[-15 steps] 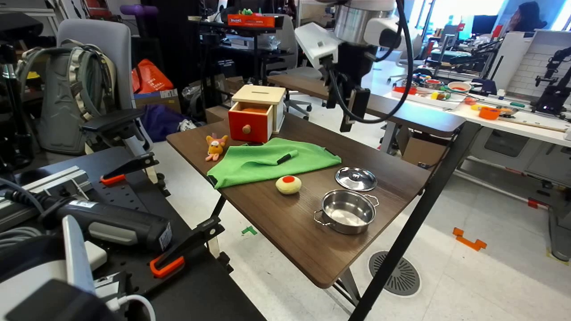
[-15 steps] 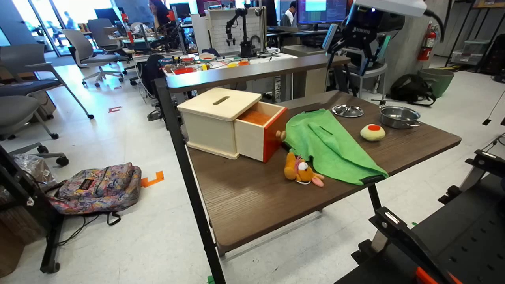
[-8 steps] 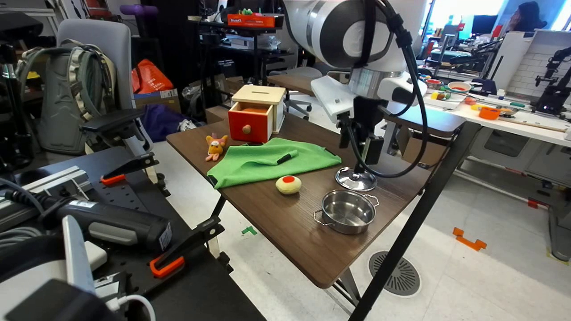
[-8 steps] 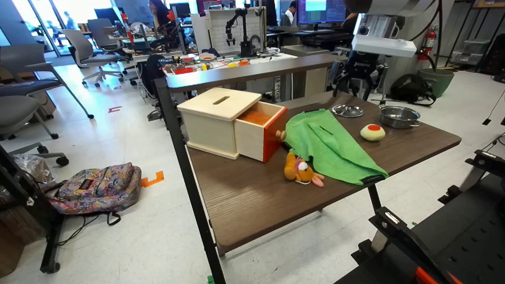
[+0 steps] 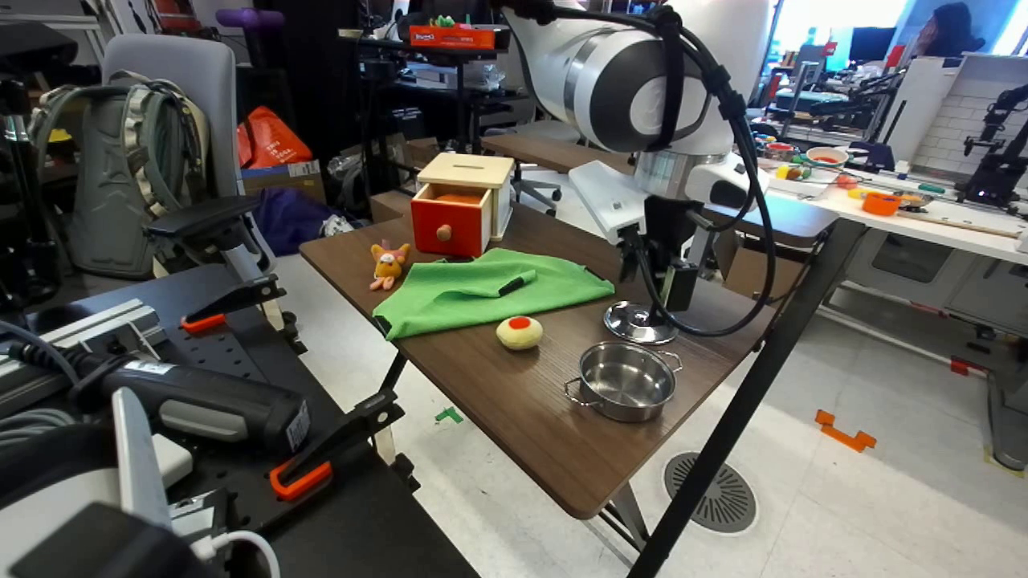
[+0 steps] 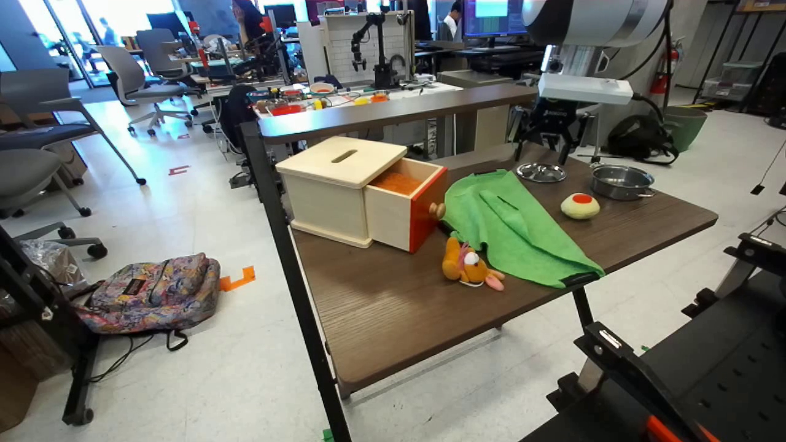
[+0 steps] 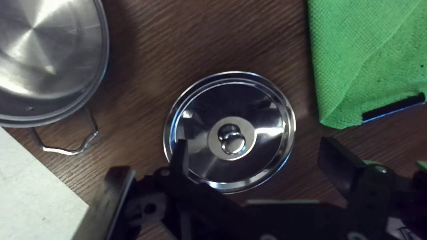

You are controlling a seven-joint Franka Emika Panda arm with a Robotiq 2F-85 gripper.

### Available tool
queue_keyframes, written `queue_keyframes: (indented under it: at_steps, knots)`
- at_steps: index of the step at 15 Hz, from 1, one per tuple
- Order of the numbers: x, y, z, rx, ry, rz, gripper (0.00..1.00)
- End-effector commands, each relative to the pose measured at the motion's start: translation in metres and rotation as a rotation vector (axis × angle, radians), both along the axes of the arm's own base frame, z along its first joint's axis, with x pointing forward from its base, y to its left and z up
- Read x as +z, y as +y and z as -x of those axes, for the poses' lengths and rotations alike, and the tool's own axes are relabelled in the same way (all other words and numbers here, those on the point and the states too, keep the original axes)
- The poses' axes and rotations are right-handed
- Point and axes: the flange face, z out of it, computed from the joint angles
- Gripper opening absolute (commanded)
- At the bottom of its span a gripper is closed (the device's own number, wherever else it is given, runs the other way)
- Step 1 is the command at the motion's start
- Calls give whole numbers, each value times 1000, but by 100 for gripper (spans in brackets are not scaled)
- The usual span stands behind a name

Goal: Put the lid on the silver pot

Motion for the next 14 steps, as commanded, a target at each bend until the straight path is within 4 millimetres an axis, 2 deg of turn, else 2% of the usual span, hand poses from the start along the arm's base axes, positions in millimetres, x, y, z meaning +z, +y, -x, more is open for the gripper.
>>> queue_keyframes:
  at_steps: [1, 7, 11, 12, 14]
  knots:
    - [-4, -4, -11, -13, 11, 21, 81]
    - [-12, -1, -13, 4, 39, 17, 34]
    - [-2, -1, -16, 4, 31, -1, 4]
    - [0, -1, -16, 4, 28, -6, 1]
    - [7, 0, -14, 6, 13, -15, 5]
